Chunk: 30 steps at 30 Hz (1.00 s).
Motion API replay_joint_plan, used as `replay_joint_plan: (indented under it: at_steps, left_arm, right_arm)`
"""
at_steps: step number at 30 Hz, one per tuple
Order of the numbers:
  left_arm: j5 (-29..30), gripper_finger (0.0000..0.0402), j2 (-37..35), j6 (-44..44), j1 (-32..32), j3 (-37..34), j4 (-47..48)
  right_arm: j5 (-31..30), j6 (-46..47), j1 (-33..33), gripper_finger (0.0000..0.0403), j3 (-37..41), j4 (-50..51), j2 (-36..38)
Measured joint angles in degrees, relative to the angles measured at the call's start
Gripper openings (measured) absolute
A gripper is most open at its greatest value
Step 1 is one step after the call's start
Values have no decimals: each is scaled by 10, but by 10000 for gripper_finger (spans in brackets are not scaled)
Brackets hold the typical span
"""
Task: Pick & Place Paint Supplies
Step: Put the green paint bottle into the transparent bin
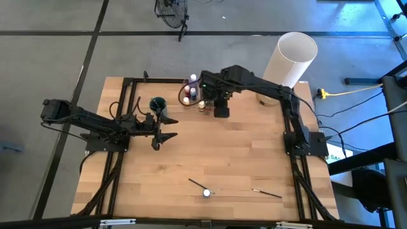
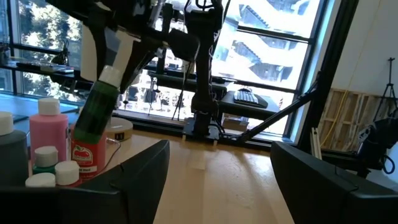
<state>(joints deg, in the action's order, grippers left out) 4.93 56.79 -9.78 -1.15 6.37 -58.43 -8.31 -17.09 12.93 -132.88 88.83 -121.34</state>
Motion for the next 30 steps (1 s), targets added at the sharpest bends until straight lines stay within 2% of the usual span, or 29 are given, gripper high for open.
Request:
replay_joint_plan:
  at_steps: [7, 12, 19, 26, 30]
  left_arm:
    - [0, 276, 0, 0, 0, 0, 0]
    - [0, 274, 0, 0, 0, 0, -7]
    - [0, 276, 0, -41, 0, 0, -9]
    - [14, 275, 0, -57, 0, 0, -9]
    - [41, 276, 0, -14, 0, 1, -1]
  right_arm:
    - [-1, -3, 28, 113, 0, -11, -6]
    - [0, 1, 23, 113, 0, -4, -6]
    - [31, 10, -25, 113, 0, -3, -6]
    - [32, 15, -90, 113, 0, -14, -6]
    - [32, 28, -121, 113, 0, -17, -6]
